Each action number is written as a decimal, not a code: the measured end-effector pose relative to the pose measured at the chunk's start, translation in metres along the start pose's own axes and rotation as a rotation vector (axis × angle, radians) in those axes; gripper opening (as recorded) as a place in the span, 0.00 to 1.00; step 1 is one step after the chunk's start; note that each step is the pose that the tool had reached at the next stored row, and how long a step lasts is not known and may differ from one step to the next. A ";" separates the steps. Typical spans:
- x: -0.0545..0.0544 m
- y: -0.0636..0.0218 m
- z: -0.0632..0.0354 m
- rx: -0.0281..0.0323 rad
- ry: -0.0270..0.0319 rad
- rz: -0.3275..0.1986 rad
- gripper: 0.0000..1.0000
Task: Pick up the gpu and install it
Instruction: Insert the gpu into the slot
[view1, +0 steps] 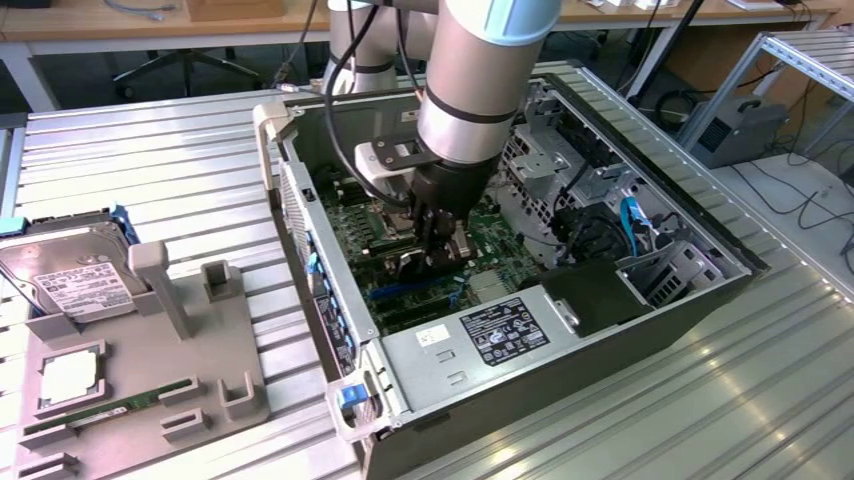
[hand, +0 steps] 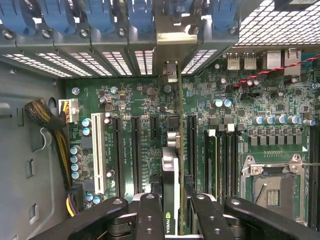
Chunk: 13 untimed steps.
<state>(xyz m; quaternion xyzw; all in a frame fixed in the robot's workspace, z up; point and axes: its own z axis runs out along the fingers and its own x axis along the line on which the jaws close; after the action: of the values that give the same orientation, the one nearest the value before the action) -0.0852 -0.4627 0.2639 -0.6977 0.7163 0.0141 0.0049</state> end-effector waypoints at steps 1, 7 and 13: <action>0.000 0.0002 -0.0001 0.0001 0.0001 0.000 0.27; 0.000 0.0032 -0.0001 0.0055 -0.0002 0.000 0.27; 0.000 0.0033 -0.0034 0.0055 0.0000 0.000 0.27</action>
<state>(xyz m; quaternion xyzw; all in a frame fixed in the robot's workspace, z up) -0.0885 -0.4627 0.2674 -0.6977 0.7162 0.0121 0.0068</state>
